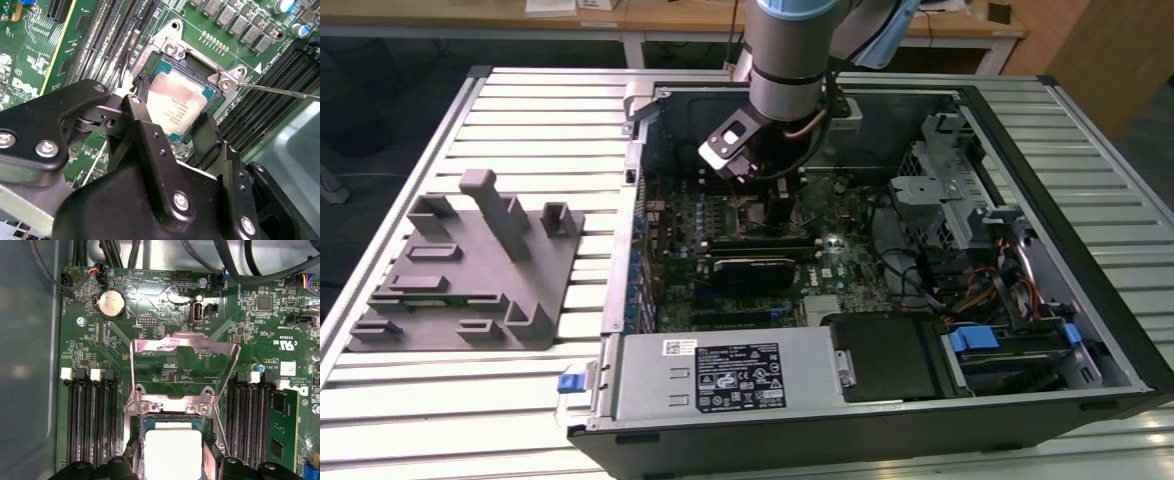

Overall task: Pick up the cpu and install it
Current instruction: 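Place the cpu into insertion slot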

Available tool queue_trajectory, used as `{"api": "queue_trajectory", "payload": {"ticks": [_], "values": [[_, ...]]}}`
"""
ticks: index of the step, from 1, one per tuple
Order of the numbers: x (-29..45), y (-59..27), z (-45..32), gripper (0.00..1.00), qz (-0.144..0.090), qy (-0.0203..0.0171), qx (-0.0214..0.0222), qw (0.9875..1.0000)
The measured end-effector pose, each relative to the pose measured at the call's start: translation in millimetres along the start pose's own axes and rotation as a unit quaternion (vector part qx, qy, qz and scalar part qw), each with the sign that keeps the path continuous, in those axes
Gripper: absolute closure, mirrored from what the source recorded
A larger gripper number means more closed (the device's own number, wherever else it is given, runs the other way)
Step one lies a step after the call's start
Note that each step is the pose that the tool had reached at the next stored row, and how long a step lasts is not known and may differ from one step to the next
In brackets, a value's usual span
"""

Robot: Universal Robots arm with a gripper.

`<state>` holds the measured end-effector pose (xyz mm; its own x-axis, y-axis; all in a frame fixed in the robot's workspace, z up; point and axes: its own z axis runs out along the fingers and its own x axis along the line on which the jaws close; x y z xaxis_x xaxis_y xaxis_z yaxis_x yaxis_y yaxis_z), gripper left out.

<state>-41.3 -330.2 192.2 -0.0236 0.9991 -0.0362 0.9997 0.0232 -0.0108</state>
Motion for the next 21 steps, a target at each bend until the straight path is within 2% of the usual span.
{"api": "queue_trajectory", "payload": {"ticks": [6, 21], "values": [[-0.1, 0.0, -3.9, 0.39, 0.000, -0.0001, 0.0000, 1.0000], [-0.1, -0.3, -3.1, 0.39, 0.000, -0.0001, 0.0001, 1.0000]]}}
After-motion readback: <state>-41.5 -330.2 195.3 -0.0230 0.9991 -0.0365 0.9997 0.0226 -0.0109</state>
